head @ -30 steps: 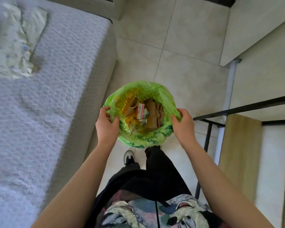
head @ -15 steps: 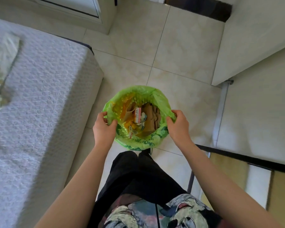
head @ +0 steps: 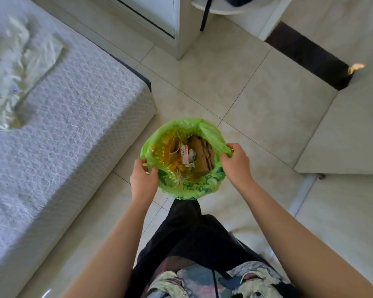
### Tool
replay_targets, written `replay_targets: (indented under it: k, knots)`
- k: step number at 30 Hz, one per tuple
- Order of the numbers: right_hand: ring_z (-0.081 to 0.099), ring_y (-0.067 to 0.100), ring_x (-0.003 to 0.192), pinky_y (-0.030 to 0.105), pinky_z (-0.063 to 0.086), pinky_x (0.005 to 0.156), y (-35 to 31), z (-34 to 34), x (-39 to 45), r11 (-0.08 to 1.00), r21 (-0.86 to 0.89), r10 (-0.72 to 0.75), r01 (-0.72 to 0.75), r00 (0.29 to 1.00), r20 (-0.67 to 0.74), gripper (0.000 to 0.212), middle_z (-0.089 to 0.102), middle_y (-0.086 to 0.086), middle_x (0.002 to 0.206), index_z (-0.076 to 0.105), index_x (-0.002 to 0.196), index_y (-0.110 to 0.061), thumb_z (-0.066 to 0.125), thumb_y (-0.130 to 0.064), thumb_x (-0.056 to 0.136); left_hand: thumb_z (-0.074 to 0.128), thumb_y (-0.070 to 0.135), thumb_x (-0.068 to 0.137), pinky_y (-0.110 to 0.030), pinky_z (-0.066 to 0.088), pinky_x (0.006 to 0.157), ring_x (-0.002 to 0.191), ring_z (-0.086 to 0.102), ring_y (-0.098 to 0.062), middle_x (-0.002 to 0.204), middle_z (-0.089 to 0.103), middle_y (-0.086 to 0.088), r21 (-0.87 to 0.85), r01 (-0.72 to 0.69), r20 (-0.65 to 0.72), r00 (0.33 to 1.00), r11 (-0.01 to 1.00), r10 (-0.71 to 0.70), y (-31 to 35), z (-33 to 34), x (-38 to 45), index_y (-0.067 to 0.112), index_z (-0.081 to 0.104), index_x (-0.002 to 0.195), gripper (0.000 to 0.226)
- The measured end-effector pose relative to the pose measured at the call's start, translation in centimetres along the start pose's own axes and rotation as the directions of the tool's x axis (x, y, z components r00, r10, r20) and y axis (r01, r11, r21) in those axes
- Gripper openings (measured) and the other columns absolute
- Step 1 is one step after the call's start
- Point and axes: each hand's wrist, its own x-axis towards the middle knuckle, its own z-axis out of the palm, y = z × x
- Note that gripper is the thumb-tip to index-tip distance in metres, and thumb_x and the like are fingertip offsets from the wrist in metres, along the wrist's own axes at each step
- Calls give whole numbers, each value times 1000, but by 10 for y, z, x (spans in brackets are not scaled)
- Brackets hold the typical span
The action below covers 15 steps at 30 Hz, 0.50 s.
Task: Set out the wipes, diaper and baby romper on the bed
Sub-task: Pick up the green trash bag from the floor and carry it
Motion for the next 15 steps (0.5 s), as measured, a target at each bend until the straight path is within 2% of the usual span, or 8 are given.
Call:
replay_targets:
  k: [3,7,10,15]
  knots:
    - [54,4,63,13,36,47,-18,3,36,999,-39,-32,35,997,77,29,58,1,94,55,120,-10,52,-9,91,56,17,91,-33,46,67,87,57,-22,104,55,-4,-25,76,-10,997,997,-76,13,7,17,13,50,124,34]
    - [55,6,61,14,37,46,-36,9,78,992,-93,-66,83,983,173,31,55,-2,92,54,122,-9,52,-8,91,56,16,91,-48,55,84,99,59,-31,111,55,-5,-69,172,-36,984,983,-175,22,20,37,10,49,125,35]
    - [53,2,59,10,37,40,-44,16,109,980,-148,-92,132,965,247,31,54,-3,92,53,123,-9,51,-8,92,55,14,91,-51,55,84,100,61,-33,109,55,-5,-125,251,-64,963,960,-260,26,33,51,10,49,124,34]
    - [50,-2,63,5,39,45,-49,29,163,943,-227,-144,244,913,382,34,55,-2,95,53,126,-9,52,-9,92,50,16,94,-51,56,84,96,62,-33,106,60,-9,-230,384,-109,903,894,-416,28,65,69,10,51,125,32]
